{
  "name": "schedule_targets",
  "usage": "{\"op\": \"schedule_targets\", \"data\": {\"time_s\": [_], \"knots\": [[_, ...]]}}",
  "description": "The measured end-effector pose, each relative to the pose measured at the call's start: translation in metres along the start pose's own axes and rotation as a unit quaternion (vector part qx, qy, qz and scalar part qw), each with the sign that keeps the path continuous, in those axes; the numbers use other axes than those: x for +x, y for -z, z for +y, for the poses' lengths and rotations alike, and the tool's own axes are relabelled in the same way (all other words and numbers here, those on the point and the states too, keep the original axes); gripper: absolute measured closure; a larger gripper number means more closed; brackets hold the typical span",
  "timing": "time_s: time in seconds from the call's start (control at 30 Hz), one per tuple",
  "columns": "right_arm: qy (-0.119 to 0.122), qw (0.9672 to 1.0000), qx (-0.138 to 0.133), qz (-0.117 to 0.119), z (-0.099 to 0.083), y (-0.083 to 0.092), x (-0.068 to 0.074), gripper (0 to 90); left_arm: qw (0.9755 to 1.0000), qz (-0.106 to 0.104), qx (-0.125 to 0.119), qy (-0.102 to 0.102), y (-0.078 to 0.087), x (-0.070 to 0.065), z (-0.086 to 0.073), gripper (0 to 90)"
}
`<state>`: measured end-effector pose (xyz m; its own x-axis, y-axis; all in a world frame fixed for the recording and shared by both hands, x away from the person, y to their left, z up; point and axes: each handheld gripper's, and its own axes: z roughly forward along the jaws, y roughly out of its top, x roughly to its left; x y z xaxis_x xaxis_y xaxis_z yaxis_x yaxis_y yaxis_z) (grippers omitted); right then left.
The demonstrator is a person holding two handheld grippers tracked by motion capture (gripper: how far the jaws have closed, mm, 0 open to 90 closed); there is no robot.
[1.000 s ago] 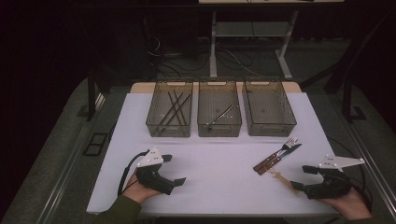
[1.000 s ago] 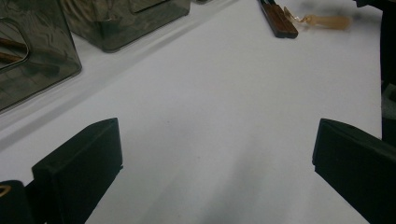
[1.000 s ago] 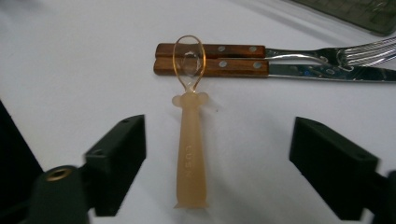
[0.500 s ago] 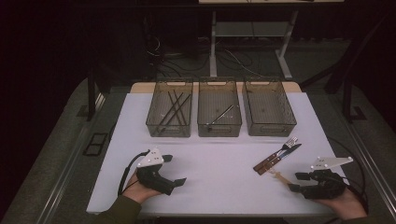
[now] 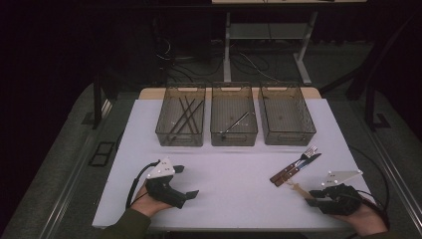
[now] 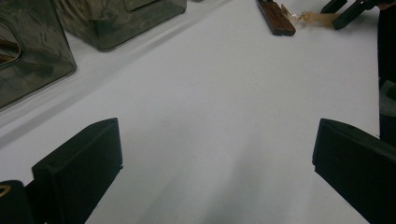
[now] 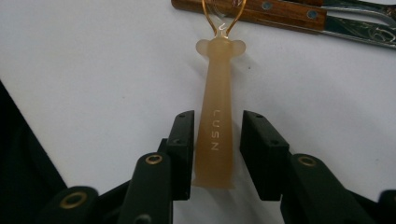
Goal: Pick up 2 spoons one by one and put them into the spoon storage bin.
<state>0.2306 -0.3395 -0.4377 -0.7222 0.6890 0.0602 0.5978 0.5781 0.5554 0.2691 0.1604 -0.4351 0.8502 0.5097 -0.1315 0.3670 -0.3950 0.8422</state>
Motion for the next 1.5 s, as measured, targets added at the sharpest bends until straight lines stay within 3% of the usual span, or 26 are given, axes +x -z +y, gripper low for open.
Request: {"op": "schedule_targets", "data": {"time_s": [0.13,0.3,0.87,1.5], "knots": [[0.011,0.9999,0.006,-0.009,0.001,0.000,0.002,66.5,1.0000,-0.001,0.006,-0.004,0.000,0.000,0.000,0.2],[0.004,0.9999,0.004,-0.009,0.001,0.000,0.001,72.5,1.0000,-0.001,0.007,-0.004,-0.001,0.000,0.000,0.2],[-0.005,1.0000,0.006,-0.004,0.002,0.001,-0.002,73.6,0.9999,-0.002,0.007,-0.009,-0.003,-0.002,0.000,0.2],[-0.037,0.9977,-0.057,0.001,0.017,0.013,-0.014,73.6,0.9998,-0.001,0.008,-0.018,-0.004,-0.002,0.001,0.2]]}}
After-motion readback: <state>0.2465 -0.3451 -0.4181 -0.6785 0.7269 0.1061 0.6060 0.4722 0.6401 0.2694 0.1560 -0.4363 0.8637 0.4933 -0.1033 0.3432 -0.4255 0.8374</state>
